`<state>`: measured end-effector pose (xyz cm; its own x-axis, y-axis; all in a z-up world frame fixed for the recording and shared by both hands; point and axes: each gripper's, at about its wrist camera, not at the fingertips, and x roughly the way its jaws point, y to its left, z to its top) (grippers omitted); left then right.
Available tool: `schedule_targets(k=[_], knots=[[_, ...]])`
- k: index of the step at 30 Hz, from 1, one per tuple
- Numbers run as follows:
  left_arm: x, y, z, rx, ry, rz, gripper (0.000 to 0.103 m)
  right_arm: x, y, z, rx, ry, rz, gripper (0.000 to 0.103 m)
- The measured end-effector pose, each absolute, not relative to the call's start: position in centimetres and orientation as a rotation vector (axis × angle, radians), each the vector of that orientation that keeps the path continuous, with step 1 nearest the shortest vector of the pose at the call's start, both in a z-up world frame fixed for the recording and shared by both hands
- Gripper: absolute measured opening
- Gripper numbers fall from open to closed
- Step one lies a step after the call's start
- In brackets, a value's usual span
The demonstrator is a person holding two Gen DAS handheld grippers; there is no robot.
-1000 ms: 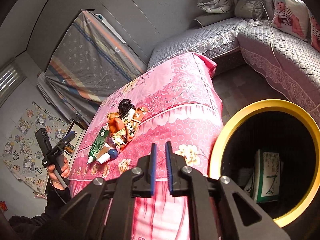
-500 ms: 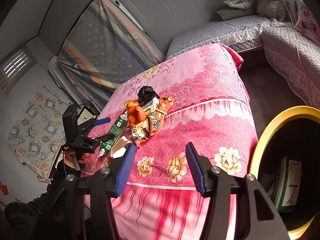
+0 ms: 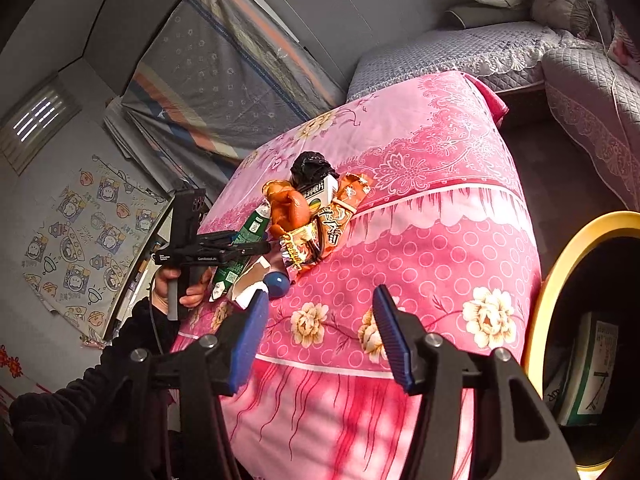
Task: Collect trash
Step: 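Grasp the green-and-white milk carton with the left tool, then lower the right tool toward the pink kids' milk box while the left tool holds the carton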
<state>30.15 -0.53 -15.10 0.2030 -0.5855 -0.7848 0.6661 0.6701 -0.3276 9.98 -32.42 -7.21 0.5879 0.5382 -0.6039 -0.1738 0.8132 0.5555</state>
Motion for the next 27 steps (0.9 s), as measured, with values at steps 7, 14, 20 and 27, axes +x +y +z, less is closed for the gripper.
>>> schedule_targets(k=[7,14,20,27], knots=[[29.1,0.7,-13.4,0.059,0.98,-0.874,0.056,9.8,-31.0,-6.7,0.431,0.85,0.464,0.052],[25.7,3.4,-10.0,0.037,0.865,-0.86,0.056,9.5,-27.4,-5.9,0.242,0.832,0.526,0.052],[21.1,6.3,-7.7,-0.026,0.755,-0.834,0.056,9.4,-23.3,-6.3,0.03,0.806,0.575,0.052],[16.1,8.7,-6.3,-0.078,0.663,-0.792,0.056,10.2,-16.1,-7.4,-0.388,0.738,0.752,0.081]])
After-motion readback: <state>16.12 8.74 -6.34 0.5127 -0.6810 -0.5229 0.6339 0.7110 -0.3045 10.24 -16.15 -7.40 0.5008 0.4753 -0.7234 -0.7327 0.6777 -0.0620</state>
